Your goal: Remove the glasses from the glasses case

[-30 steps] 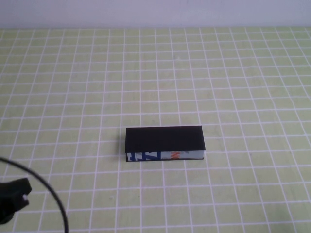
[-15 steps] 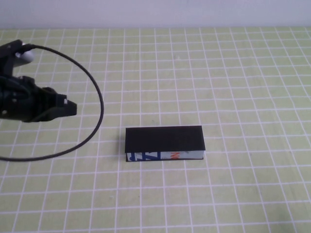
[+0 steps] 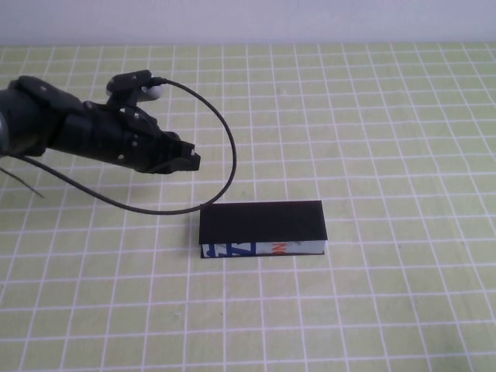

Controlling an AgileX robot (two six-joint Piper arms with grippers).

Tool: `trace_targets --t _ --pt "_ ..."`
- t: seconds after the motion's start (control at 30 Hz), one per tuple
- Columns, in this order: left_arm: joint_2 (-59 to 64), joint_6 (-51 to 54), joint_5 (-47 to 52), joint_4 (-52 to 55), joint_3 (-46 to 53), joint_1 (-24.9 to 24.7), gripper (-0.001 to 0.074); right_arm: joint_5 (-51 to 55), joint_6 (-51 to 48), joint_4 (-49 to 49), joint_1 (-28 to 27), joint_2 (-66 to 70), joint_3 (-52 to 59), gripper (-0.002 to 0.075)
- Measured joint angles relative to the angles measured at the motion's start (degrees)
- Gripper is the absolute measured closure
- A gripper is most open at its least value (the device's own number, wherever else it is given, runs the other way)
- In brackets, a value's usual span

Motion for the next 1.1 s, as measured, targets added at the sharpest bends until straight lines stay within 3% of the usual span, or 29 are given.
trace_targets --t 0.37,0.8,1.1 --pt "10.58 1.01 3.29 -2.25 -5.17 -2.12 0.0739 0.00 -1.43 -4.31 0.00 0.00 0.00 0.0743" --pt "11.99 1.01 5.85 -2.29 -5.64 -2.12 0.0739 -1.06 -1.53 -3.74 0.00 0.00 0.00 0.0743" --pt "12.08 1.01 6.21 -2.19 -5.64 -2.12 0.0739 -13.18 -1.53 28.34 0.00 0.00 0.00 0.0743"
